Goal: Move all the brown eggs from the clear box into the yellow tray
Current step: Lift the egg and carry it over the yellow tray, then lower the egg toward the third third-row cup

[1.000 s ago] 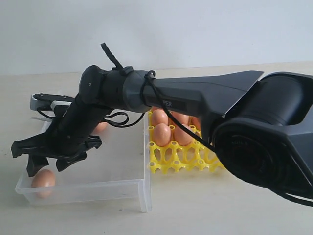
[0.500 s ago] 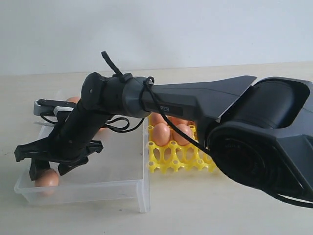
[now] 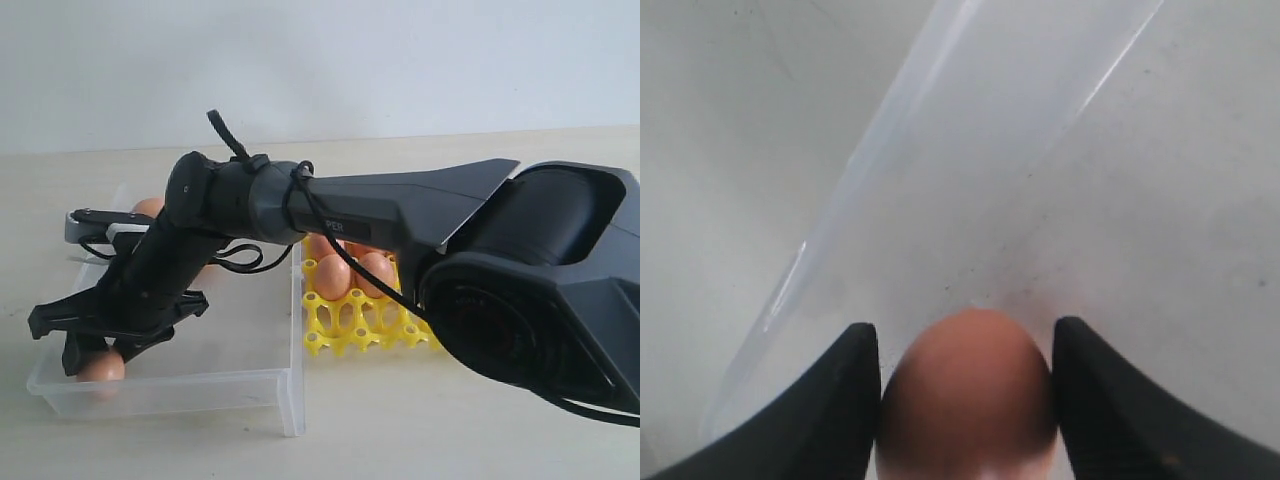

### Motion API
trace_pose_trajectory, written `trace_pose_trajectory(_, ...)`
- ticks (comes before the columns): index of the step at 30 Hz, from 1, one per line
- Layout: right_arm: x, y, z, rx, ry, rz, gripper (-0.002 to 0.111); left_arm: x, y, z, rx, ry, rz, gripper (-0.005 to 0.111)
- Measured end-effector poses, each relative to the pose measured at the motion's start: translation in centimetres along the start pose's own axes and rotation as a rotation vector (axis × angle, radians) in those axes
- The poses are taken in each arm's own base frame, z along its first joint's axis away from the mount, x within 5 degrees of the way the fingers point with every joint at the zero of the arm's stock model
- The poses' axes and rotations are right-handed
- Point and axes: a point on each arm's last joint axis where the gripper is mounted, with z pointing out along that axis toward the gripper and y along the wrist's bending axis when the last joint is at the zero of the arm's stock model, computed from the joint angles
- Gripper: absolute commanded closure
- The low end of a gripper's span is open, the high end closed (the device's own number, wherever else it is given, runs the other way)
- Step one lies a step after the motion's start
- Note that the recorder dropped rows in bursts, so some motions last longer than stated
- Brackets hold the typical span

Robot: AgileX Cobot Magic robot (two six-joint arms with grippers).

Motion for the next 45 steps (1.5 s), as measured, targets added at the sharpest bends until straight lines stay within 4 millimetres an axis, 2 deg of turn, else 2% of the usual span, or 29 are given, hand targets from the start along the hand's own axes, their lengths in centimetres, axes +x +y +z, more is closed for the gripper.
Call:
trace_pose_trajectory(3, -0.1, 0.2, -0.5, 0.01, 0.0, -0.037, 0.108, 0.0, 0.0, 0.0, 0.0, 0.0, 0.0, 0.107)
trace_pose_trajectory(6, -0.6, 0.9, -1.8, 0.032, -0.027, -0.084, 0.108, 0.0, 0.0, 0.0, 0.0, 0.0, 0.0, 0.107)
trace_pose_trajectory(12, -2.1, 3.5, -6.7, 0.086, -0.152, -0.206, 0.108, 0.0, 0.0, 0.0, 0.0, 0.0, 0.0, 0.107)
trace_pose_trajectory(17, -2.5, 5.2, -10.4, 0.138, -0.251, -0.283, 0.108, 0.0, 0.0, 0.0, 0.0, 0.0, 0.0, 0.107)
trace_pose_trajectory(20, -2.0, 5.3, -12.1, 0.193, -0.323, -0.318, 0.108, 0.0, 0.0, 0.0, 0.0, 0.0, 0.0, 0.107)
trace_pose_trajectory(24, 0.7, 4.6, -15.8, 0.272, -0.509, -0.336, 0.108, 0.0, 0.0, 0.0, 0.0, 0.0, 0.0, 0.107)
trace_pose_trajectory(25, 2.2, 3.6, -17.1, 0.302, -0.577, -0.322, 0.108, 0.0, 0.0, 0.0, 0.0, 0.0, 0.0, 0.107)
trace_pose_trajectory(26, 3.1, 2.8, -17.4, 0.319, -0.594, -0.309, 0.108, 0.0, 0.0, 0.0, 0.0, 0.0, 0.0, 0.107)
trace_pose_trajectory(28, 5.8, 0.1, -19.8, 0.39, -0.708, -0.264, 0.108, 0.0, 0.0, 0.0, 0.0, 0.0, 0.0, 0.107)
trace_pose_trajectory(30, 8.1, -2.5, -21.2, 0.447, -0.743, -0.208, 0.108, 0.0, 0.0, 0.0, 0.0, 0.0, 0.0, 0.107)
trace_pose_trajectory(33, 10.1, -5.2, -22.1, 0.503, -0.746, -0.139, 0.108, 0.0, 0.0, 0.0, 0.0, 0.0, 0.0, 0.107)
trace_pose_trajectory(35, 11.7, -7.9, -22.4, 0.563, -0.736, -0.085, 0.108, 0.0, 0.0, 0.0, 0.0, 0.0, 0.0, 0.107)
trace_pose_trajectory(38, 12.8, -10.3, -23.2, 0.631, -0.793, -0.031, 0.108, 0.0, 0.0, 0.0, 0.0, 0.0, 0.0, 0.107)
trace_pose_trajectory(41, 12.8, -11.0, -23.8, 0.658, -0.837, -0.02, 0.108, 0.0, 0.0, 0.0, 0.0, 0.0, 0.0, 0.107)
trace_pose_trajectory(45, 12.8, -11.8, -23.2, 0.671, -0.829, -0.013, 0.108, 0.0, 0.0, 0.0, 0.0, 0.0, 0.0, 0.107)
